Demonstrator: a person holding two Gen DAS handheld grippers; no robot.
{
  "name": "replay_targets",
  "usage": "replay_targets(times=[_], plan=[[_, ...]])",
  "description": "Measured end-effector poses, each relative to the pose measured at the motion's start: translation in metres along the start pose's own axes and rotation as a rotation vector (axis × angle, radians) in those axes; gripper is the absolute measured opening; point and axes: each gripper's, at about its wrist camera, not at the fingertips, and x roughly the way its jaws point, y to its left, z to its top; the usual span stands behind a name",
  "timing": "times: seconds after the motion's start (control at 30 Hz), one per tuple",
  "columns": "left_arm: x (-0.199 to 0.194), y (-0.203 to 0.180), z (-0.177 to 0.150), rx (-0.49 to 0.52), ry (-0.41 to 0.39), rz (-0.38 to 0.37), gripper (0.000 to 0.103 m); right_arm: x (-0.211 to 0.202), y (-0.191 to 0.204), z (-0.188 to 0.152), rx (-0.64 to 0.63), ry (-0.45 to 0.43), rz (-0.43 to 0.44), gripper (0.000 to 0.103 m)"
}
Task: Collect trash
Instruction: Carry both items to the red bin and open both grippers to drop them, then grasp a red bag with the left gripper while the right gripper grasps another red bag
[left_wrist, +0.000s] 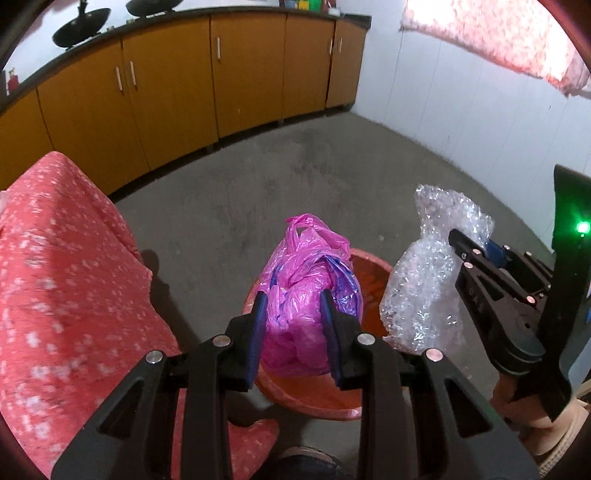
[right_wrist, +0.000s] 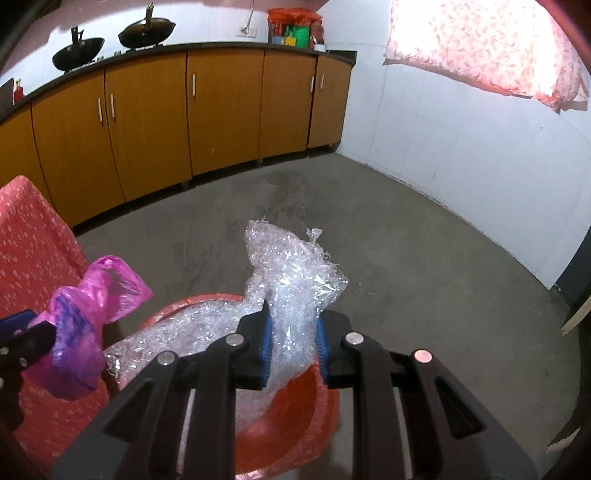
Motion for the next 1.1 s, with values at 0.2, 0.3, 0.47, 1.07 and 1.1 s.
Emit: replay_targets(times=[0.2, 0.3, 0.47, 1.07, 1.1], plan=[[0.027, -0.005, -0.002, 0.022, 0.066, 0.017, 0.03, 0.029, 0.007, -0.004, -0.017, 0.03, 0.012, 0.022], [0.038, -0.009, -0.003, 0.02, 0.087, 0.015, 0.032, 0.037, 0.008, -0.009, -0.014, 0.051, 0.022, 0.025], [0.045, -0.014, -0.002, 0.026, 0.091, 0.017, 0.035, 0.04, 0.01, -0.013, -0.012, 0.059, 0.05, 0.026], [-0.006, 0.013, 0.025, -0.062, -0.05, 0.029, 0.038, 0.004, 0.013, 0.002, -0.015, -0.017, 0.095, 0.047], [-0.017, 0.017, 0.028, -0.067, -0.072, 0.031, 0.038, -0.003, 0.015, 0.006, -0.016, -0.029, 0.102, 0.047]])
